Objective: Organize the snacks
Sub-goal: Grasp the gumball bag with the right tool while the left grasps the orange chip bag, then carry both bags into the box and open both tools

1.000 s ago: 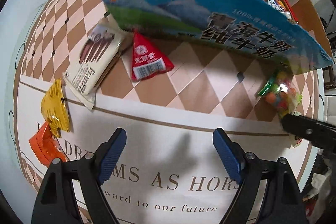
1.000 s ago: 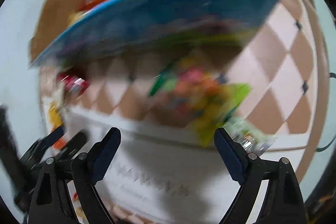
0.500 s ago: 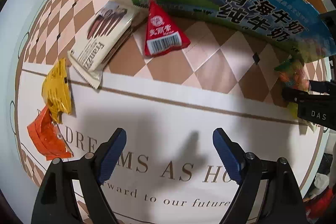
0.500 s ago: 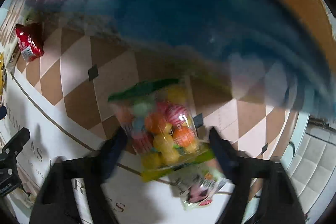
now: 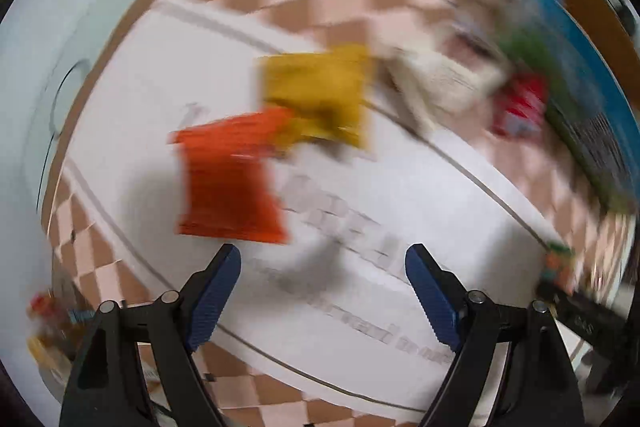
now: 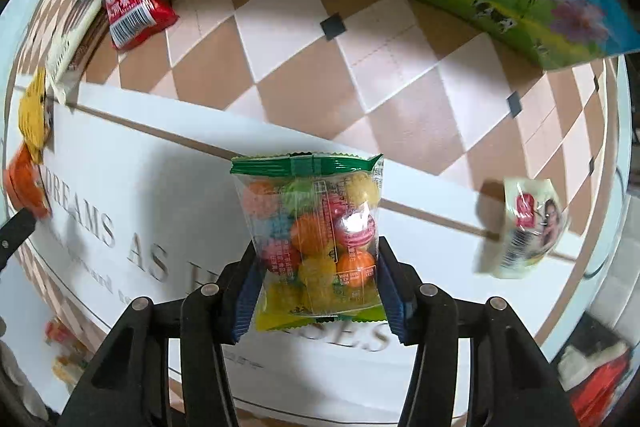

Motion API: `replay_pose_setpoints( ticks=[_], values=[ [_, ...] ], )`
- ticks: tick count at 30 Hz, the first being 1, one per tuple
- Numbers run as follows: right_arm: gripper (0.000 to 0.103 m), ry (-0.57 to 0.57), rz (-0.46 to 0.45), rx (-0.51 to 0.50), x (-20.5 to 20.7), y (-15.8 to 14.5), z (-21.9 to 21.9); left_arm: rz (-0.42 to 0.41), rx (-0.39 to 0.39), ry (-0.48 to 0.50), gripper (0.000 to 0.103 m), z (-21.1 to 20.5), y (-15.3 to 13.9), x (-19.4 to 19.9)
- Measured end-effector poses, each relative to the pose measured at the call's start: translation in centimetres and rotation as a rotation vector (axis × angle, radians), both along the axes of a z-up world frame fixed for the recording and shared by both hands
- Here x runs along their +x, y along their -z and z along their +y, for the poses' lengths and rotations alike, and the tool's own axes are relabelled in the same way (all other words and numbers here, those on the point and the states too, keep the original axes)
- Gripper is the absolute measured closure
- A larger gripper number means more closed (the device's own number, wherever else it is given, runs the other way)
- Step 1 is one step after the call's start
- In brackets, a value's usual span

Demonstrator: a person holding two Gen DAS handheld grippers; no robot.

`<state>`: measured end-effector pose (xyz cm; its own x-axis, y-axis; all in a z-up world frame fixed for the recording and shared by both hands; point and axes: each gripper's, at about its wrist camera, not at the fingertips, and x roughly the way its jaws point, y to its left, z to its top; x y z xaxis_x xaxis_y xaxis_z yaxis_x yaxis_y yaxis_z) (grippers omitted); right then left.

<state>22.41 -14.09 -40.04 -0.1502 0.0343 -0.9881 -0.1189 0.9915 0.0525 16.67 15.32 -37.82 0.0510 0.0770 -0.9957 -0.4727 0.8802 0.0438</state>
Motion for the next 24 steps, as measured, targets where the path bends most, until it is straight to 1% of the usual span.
replay_pose_setpoints(
  ticks=[1,2,3,5,8,9,10,11,12,13,14,15,16,17,18,19,20,21,24],
  values=[
    [0.045,0.027,0.005,0.007,0.2,0.0,-0.5,0.001,-0.007,-0.035,0.019,1.4,0.1,-0.2],
    [0.041,0.056,0.017,0.018,0.1,0.2,-0.8,0.001,-0.012,-0.056,0.019,2.4,0.2,0.0],
    [0.035,0.072,0.026,0.025,0.1,0.2,-1.2,0.006,-0.015,-0.083,0.019,3.7,0.6,0.0],
    [0.031,0.094,0.040,0.037,0.6,0.2,-1.8,0.025,-0.018,-0.103,0.019,5.0,1.4,0.2],
    [0.031,0.116,0.038,0.034,1.2,0.2,-2.1,0.047,-0.038,-0.126,0.019,6.5,2.7,0.6],
    [0.031,0.123,0.039,0.032,1.2,0.2,-2.2,0.053,-0.045,-0.125,0.019,6.5,3.2,0.8],
    [0.031,0.127,0.042,0.028,2.1,0.7,-1.1,0.066,-0.043,-0.117,0.019,6.7,3.8,1.0],
    [0.031,0.138,0.045,0.019,2.1,0.8,-1.1,0.072,-0.044,-0.107,0.019,7.3,4.3,1.9],
    [0.031,0.142,0.048,0.013,2.2,0.9,-0.8,0.076,-0.052,-0.094,0.022,7.4,4.7,2.1],
    [0.031,0.144,0.048,0.005,2.3,1.0,-0.7,0.074,-0.041,-0.077,0.030,7.2,5.0,2.3],
    [0.031,0.144,0.044,-0.001,3.2,1.0,0.0,0.076,-0.028,-0.066,0.045,6.8,5.1,2.6],
    [0.031,0.140,0.041,-0.011,5.5,1.3,0.6,0.080,-0.017,-0.048,0.056,6.6,5.3,2.5],
    [0.031,0.137,0.040,-0.017,5.1,1.9,1.2,0.075,-0.011,-0.036,0.056,6.1,5.1,3.1],
    [0.036,0.136,0.028,-0.026,4.9,1.8,1.2,0.064,-0.007,-0.021,0.059,5.6,4.9,3.1],
    [0.041,0.129,0.013,-0.043,4.3,2.1,2.2,0.061,-0.003,-0.012,0.061,4.2,4.6,2.9],
    [0.045,0.122,0.000,-0.053,4.1,2.0,2.5,0.058,-0.002,0.008,0.061,3.6,4.5,2.6],
    [0.047,0.120,-0.007,-0.048,4.0,1.9,2.7,0.058,-0.004,0.018,0.062,3.2,4.5,3.0],
    [0.048,0.116,-0.014,-0.043,3.8,1.9,2.7,0.057,-0.037,0.003,0.062,2.6,4.3,2.5],
    [0.050,0.114,-0.021,-0.026,3.2,1.7,2.4,0.054,-0.055,0.061,0.062,-0.1,3.8,1.5]
  ],
)
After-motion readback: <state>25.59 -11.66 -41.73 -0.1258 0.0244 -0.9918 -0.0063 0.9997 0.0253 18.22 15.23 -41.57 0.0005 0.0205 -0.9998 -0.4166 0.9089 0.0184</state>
